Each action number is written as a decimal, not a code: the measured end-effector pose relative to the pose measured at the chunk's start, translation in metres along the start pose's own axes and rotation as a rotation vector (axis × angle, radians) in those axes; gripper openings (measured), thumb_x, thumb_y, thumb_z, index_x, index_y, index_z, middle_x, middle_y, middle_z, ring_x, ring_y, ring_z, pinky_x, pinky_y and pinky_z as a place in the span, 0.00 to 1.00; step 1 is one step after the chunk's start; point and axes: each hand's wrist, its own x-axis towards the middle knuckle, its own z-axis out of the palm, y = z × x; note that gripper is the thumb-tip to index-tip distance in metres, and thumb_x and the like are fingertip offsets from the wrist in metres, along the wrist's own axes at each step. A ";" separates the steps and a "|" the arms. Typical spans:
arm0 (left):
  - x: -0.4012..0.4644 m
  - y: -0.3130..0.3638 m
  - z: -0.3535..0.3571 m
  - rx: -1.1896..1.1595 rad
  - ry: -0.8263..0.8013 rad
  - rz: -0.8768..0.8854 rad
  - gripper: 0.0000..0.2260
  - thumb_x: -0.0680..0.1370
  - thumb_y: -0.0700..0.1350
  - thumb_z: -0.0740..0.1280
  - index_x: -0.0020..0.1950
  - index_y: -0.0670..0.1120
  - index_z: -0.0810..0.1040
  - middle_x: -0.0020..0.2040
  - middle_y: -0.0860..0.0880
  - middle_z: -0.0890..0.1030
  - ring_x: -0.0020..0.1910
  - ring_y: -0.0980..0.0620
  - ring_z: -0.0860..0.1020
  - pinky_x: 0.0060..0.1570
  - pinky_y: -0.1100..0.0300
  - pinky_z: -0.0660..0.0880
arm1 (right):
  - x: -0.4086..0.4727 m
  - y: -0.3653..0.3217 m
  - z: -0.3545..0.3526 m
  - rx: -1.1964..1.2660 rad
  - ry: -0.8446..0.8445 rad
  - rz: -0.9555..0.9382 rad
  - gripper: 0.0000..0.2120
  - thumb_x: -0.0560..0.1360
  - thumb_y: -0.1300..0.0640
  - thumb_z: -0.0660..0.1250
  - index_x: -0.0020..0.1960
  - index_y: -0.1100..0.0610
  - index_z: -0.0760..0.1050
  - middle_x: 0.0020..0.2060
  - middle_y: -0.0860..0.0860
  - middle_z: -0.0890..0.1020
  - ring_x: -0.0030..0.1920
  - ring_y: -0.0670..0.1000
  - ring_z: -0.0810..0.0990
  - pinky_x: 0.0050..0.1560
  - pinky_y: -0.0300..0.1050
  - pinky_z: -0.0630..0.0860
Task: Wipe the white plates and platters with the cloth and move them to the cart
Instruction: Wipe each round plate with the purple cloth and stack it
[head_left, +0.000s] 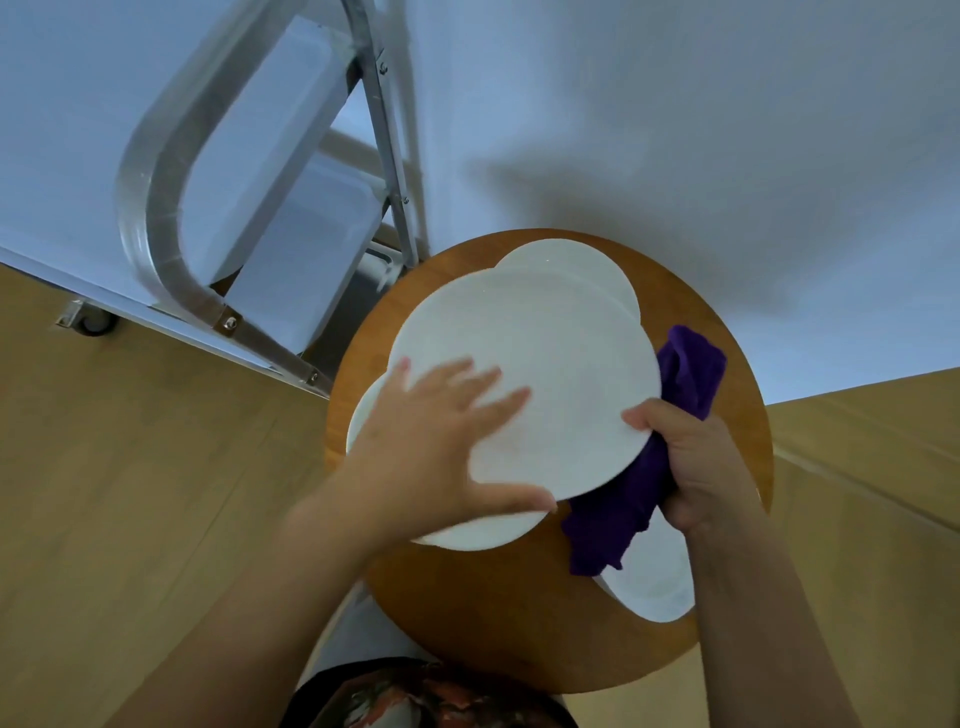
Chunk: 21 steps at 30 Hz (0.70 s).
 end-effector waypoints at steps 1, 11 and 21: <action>0.003 -0.009 0.001 -0.065 0.125 -0.080 0.40 0.63 0.79 0.43 0.72 0.64 0.48 0.76 0.59 0.53 0.76 0.53 0.48 0.74 0.42 0.44 | 0.001 0.004 -0.002 0.035 0.006 -0.008 0.10 0.69 0.70 0.65 0.42 0.55 0.76 0.30 0.48 0.83 0.31 0.48 0.82 0.36 0.46 0.78; 0.062 -0.056 0.025 -0.774 0.467 -0.446 0.06 0.77 0.48 0.66 0.46 0.49 0.81 0.36 0.58 0.79 0.36 0.58 0.78 0.33 0.65 0.70 | 0.039 -0.004 0.000 -0.084 0.157 -0.168 0.11 0.69 0.67 0.70 0.42 0.53 0.74 0.33 0.49 0.81 0.37 0.51 0.82 0.35 0.43 0.78; 0.166 -0.080 0.037 -0.671 0.251 -0.451 0.08 0.79 0.50 0.62 0.46 0.48 0.78 0.43 0.49 0.80 0.40 0.53 0.75 0.33 0.66 0.64 | 0.129 -0.022 -0.002 -0.601 0.395 -0.223 0.12 0.71 0.59 0.70 0.37 0.50 0.67 0.31 0.48 0.73 0.32 0.47 0.74 0.31 0.39 0.68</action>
